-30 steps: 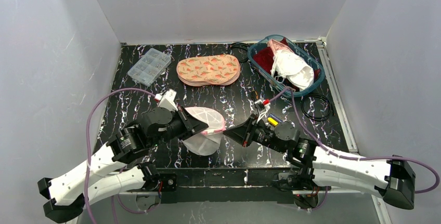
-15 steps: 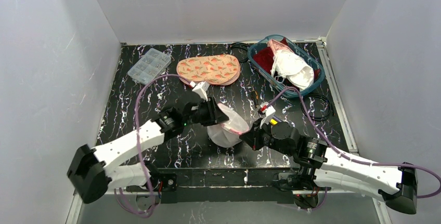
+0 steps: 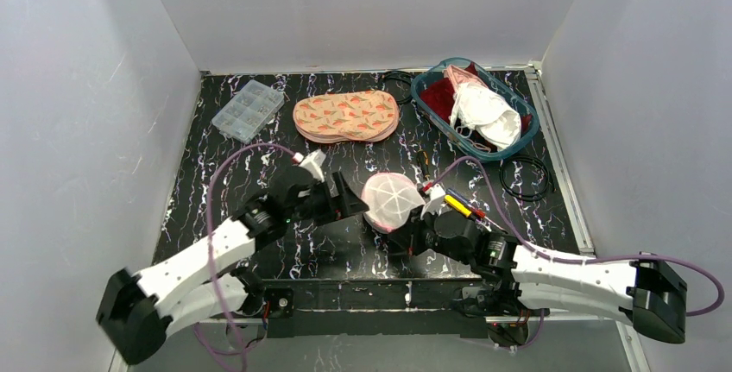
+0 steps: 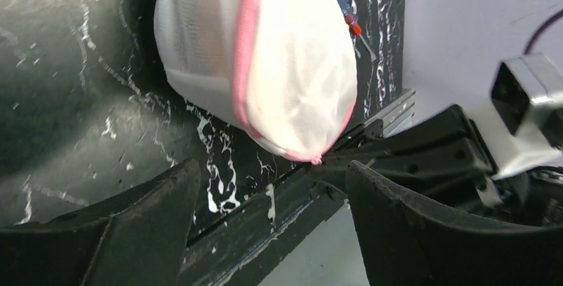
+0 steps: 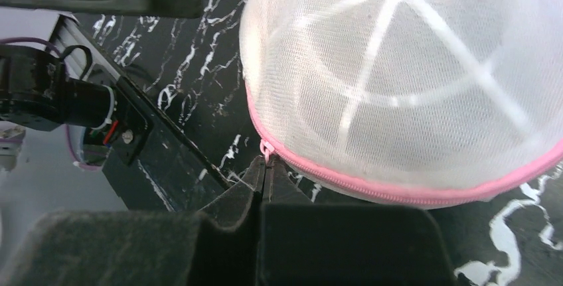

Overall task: Unzip the laundry bag and remove the bra
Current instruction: Unzip the laundry bag at the center of the board.

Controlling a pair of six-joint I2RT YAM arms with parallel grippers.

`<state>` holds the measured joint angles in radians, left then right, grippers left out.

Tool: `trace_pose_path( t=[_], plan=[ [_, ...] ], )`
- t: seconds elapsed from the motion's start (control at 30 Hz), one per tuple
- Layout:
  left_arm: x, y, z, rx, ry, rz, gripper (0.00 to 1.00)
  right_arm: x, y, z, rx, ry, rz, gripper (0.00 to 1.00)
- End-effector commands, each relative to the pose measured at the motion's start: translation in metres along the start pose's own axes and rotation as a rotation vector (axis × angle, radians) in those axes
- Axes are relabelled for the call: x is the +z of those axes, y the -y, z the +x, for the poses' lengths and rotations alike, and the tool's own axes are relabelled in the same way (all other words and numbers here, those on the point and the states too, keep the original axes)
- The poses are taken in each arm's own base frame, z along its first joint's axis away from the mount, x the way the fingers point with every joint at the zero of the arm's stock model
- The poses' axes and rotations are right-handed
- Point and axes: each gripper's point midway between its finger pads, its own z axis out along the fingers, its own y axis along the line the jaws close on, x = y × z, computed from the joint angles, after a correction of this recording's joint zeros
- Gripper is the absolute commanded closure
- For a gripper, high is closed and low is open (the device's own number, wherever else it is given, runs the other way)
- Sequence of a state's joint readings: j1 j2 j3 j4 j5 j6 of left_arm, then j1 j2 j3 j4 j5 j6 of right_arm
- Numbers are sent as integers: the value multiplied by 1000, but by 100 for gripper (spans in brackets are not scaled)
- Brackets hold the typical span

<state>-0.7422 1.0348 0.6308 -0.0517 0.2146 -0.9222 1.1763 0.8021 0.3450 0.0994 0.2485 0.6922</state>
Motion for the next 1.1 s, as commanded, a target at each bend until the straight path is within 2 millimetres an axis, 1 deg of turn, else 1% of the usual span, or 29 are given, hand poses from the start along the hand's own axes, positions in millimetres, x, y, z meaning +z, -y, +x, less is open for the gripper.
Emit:
trace_pose_path(
  t=[0.0, 0.1, 0.17, 0.27, 0.37, 0.43, 0.5, 0.57, 0.77, 0.87, 0.93, 1.07],
  plan=[
    [-38, -15, 9, -117, 69, -59, 22, 9, -30, -23, 64, 95, -99, 99],
    [-42, -6, 13, -168, 84, -31, 22, 14, -30, -27, 72, 106, -85, 99],
    [-37, 3, 16, -173, 91, -23, 23, 16, -31, -29, 91, 119, -85, 99],
    [-23, 13, 18, -180, 115, -39, 25, 17, -37, -36, 124, 148, -104, 99],
    [-5, 16, 26, -229, 101, -36, 29, 18, -42, -40, 141, 157, -122, 99],
    [5, 16, 31, -260, 95, -32, 30, 18, -45, -41, 141, 155, -133, 99],
    [10, 10, 31, -278, 103, -55, 31, 18, -48, -41, 132, 149, -145, 99],
    [10, 6, 26, -285, 135, -75, 31, 18, -50, -38, 118, 136, -154, 99],
    [7, -4, 12, -307, 221, -118, 32, 17, -47, -32, 114, 123, -153, 99],
    [10, -10, 10, -317, 234, -147, 34, 15, -48, -32, 114, 124, -159, 99],
    [13, -14, 10, -333, 239, -163, 39, 14, -47, -33, 115, 128, -161, 99],
    [18, -20, 9, -349, 249, -171, 56, 12, -46, -31, 124, 130, -161, 99]
  ],
)
